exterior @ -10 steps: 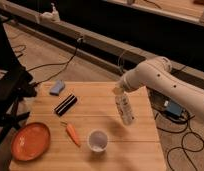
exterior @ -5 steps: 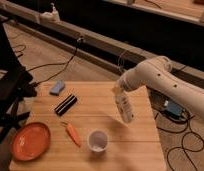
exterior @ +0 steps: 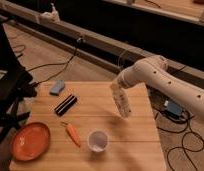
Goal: Stand the bottle upright
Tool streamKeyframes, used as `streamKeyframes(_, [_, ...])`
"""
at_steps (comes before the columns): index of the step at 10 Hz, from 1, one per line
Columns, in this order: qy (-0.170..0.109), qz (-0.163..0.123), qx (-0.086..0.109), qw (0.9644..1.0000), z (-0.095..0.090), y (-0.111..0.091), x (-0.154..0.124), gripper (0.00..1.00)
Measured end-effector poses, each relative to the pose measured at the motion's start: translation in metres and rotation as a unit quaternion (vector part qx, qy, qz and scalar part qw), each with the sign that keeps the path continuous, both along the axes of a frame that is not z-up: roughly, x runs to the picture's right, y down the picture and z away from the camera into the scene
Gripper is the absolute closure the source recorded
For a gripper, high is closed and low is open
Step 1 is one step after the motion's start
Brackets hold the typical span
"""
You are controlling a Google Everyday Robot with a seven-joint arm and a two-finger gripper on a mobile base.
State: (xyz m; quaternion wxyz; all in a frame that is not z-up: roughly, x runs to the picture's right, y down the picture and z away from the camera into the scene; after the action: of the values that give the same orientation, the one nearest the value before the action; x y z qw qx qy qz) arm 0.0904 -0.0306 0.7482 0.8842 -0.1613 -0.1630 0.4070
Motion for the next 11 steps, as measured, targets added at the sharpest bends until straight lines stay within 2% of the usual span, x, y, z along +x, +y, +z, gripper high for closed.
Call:
streamKeyframes(2, [-0.009, 0.023, 0.015, 0.9996, 0.017, -0.016, -0.004, 0.94])
streamKeyframes(4, [-0.016, 0.042, 0.048, 0.9978, 0.02, -0.035, -0.005, 0.94])
streamKeyframes(5, [-0.028, 0.058, 0.071, 0.9954, 0.016, -0.046, -0.009, 0.94])
streamKeyframes(6, [-0.042, 0.079, 0.096, 0.9914, 0.008, -0.058, -0.01, 0.94])
streamKeyframes(7, [-0.049, 0.091, 0.11, 0.9886, 0.004, -0.064, -0.009, 0.94])
streamKeyframes(8, [-0.052, 0.093, 0.116, 0.9874, 0.001, -0.068, -0.011, 0.94])
streamKeyframes(11, [-0.053, 0.091, 0.117, 0.9875, 0.002, -0.067, -0.012, 0.94])
